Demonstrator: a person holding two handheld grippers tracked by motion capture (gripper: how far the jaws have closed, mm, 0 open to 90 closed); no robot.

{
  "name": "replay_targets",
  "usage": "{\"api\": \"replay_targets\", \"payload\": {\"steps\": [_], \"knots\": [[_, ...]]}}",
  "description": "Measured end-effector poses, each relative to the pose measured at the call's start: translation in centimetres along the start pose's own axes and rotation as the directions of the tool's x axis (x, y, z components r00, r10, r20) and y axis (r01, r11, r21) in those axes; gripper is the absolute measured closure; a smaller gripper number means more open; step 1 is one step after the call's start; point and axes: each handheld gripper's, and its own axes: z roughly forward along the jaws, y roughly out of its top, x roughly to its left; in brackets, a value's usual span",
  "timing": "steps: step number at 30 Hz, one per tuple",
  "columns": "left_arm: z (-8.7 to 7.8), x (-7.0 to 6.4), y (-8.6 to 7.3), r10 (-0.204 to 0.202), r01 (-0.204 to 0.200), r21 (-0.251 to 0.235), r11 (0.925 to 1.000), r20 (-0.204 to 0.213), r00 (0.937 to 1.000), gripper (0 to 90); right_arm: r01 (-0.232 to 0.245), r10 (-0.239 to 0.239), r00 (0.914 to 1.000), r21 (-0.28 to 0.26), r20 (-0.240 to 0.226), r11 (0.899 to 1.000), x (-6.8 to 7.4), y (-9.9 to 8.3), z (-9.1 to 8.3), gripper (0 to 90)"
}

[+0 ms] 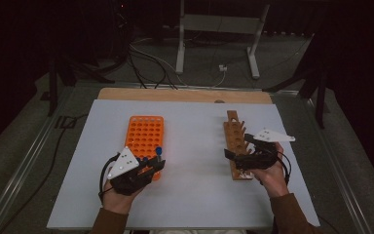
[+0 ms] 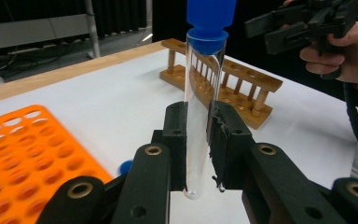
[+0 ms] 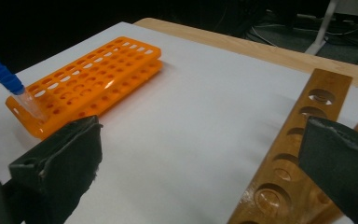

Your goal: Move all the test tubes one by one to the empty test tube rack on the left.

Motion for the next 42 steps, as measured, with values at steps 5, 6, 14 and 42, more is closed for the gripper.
{"api": "replay_targets", "payload": {"steps": [5, 6, 14, 42], "knots": [[-1.2, 0.9, -0.3, -0.003, 0.003, -0.004, 1.0, -0.016, 0.9999, 78.4, -0.012, 0.011, 0.9998, 0.003, 0.015, 1.0, -0.4, -0.3, -0.2, 0.0], [-1.5, 1.0, -0.4, -0.002, 0.002, -0.003, 1.0, -0.022, 0.9998, 78.4, -0.015, 0.015, 0.9998, 0.003, 0.015, 1.0, -0.5, -0.4, -0.2, 0.0], [-2.5, 1.8, -0.9, -0.009, 0.009, 0.007, 0.9999, -0.053, 0.9985, 78.4, -0.027, 0.027, 0.9992, 0.002, 0.029, 1.0, -0.9, -0.7, -0.5, 0.0], [-5.3, 4.1, -3.4, -0.027, 0.032, 0.029, 0.9991, -0.154, 0.9878, 78.4, -0.054, 0.055, 0.997, -0.024, 0.055, 0.998, -1.8, -1.3, -1.6, 0.0]]}}
